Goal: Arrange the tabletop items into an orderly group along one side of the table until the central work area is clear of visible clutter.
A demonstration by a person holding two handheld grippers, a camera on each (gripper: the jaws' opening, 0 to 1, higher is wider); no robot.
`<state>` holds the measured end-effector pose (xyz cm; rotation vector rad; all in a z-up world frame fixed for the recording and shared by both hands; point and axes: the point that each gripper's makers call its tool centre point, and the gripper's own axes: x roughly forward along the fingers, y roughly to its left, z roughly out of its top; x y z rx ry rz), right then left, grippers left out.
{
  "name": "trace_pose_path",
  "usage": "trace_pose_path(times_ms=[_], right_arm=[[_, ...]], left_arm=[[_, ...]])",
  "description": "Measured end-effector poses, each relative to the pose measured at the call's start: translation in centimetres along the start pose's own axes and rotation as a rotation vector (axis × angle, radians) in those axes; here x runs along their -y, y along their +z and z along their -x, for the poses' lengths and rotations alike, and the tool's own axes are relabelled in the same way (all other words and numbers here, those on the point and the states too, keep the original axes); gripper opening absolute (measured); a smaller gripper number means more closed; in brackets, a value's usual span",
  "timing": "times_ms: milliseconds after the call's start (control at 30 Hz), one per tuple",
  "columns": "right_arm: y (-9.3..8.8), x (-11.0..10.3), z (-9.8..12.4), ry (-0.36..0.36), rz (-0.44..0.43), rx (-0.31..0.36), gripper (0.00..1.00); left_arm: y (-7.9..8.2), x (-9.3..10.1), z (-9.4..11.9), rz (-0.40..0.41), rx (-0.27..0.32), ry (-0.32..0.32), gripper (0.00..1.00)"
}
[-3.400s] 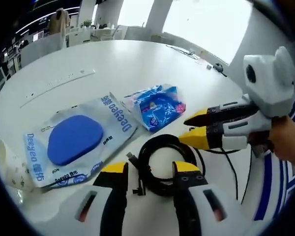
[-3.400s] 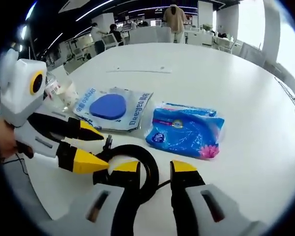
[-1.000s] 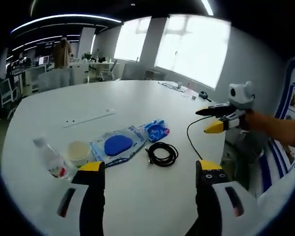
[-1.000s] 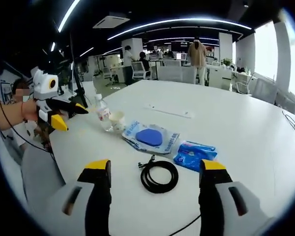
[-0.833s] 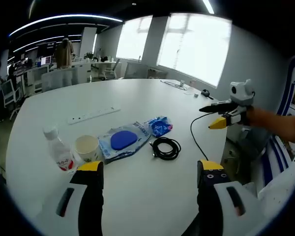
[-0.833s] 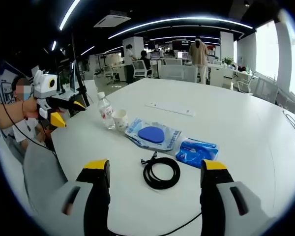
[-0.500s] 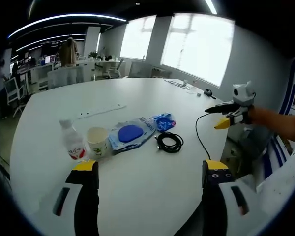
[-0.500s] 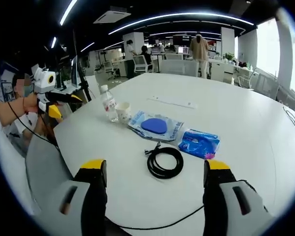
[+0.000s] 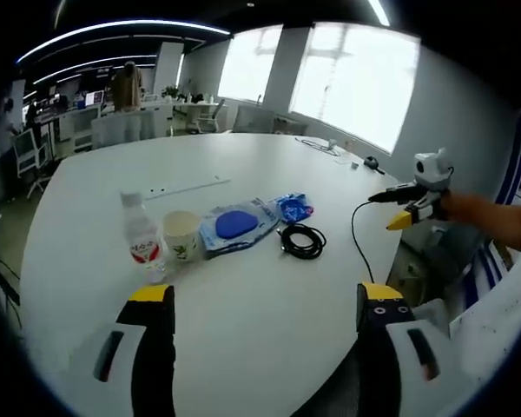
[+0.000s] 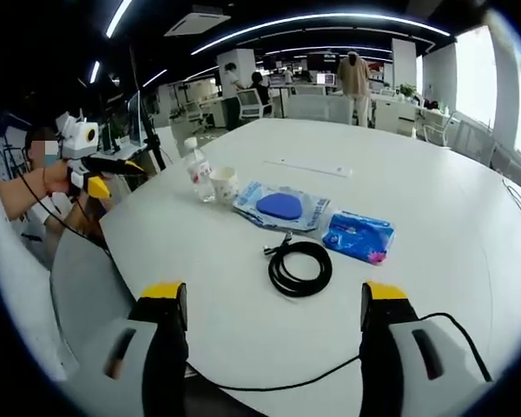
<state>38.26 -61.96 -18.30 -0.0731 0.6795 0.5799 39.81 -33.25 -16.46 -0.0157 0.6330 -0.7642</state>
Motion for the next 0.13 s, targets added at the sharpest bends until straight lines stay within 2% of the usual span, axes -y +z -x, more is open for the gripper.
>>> trace_pose_path(times_ms=[133], right_arm=[[-0.15, -0.05, -0.03, 0.002, -0.001, -0.003, 0.82]], left_arm=[[-0.2, -0.01, 0.08, 0.001, -0.003, 0.003, 0.88]])
